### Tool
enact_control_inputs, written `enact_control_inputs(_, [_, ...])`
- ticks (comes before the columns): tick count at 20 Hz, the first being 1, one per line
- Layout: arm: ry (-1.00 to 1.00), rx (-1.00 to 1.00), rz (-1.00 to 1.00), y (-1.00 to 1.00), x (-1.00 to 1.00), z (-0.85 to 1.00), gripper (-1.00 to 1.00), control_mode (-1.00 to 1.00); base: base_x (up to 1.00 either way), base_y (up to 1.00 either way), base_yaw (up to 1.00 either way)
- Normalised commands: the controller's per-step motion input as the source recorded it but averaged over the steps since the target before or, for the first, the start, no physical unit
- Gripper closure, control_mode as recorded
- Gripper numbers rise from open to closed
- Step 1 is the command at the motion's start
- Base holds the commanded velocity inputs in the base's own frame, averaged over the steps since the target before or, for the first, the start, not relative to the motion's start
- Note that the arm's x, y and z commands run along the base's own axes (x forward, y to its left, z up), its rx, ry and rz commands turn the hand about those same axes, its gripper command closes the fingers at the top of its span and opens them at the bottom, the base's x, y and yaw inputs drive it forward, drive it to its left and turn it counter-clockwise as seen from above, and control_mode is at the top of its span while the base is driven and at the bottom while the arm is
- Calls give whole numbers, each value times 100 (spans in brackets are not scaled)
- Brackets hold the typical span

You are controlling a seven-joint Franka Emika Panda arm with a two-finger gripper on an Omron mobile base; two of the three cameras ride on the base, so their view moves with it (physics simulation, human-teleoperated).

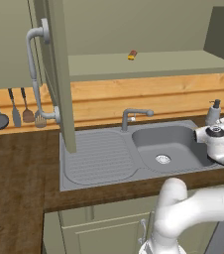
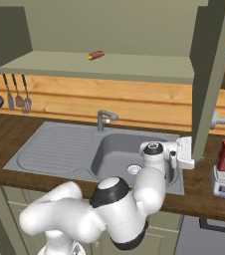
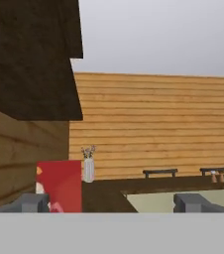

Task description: Pick the cereal and place it on the digital scale for weighing, and close the cabinet.

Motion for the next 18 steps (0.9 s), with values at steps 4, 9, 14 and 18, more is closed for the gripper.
enact_control_inputs(4, [-10, -12, 0, 35, -48, 12, -100, -100, 0, 0, 0])
enact_control_inputs(9, [-29, -11, 0, 67, -95, 76, -100, -100, 0, 0, 0])
enact_control_inputs(14, [-18, 1, 7, 84, -93, 100, -100, -100, 0, 0, 0])
enact_control_inputs(18, [-1, 3, 17, 67, -76, 100, -100, -100, 0, 0, 0])
